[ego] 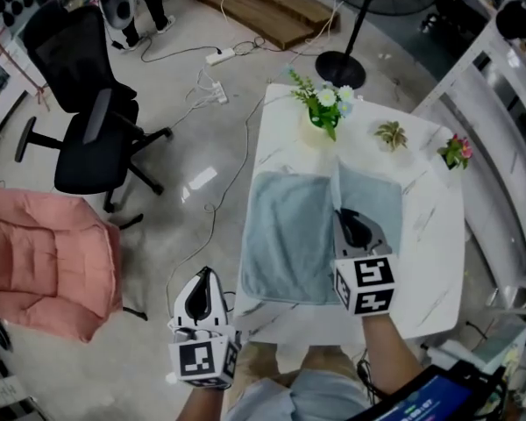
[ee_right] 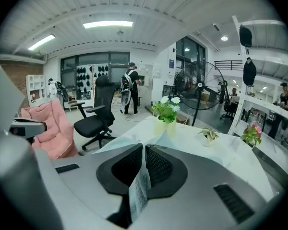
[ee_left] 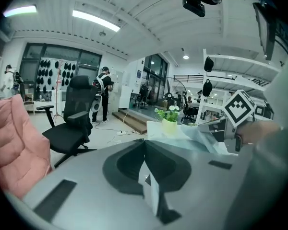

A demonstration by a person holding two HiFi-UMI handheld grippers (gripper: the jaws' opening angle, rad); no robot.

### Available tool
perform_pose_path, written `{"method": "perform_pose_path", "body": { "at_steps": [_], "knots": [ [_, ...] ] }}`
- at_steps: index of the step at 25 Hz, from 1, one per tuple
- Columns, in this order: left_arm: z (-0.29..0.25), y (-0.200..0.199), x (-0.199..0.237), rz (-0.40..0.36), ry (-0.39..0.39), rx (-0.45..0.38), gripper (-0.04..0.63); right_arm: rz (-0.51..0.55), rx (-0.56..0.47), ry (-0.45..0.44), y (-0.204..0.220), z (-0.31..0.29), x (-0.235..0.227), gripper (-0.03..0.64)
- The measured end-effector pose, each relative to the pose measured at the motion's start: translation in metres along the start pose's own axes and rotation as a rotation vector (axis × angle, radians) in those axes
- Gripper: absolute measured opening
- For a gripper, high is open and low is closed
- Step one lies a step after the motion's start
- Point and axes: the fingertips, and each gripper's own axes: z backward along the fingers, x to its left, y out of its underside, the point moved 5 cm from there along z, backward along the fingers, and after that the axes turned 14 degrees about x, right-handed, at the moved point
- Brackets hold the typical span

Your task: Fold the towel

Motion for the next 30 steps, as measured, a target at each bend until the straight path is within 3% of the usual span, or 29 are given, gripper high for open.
{"method": "perform_pose_path", "body": {
  "at_steps": [19, 30],
  "knots": [
    [0.015, -0.001, 0.086, 0.094, -0.067, -0.008, 0.007, 0.103, 0.047, -0.087, -0.03, -0.048, 0.125, 0.038],
    [0.014, 0.026, 0.113, 0.129, -0.074, 0.075, 0.008, 0.185, 0.182, -0.086, 0.01, -0.108, 0.164, 0.048]
  ]
}}
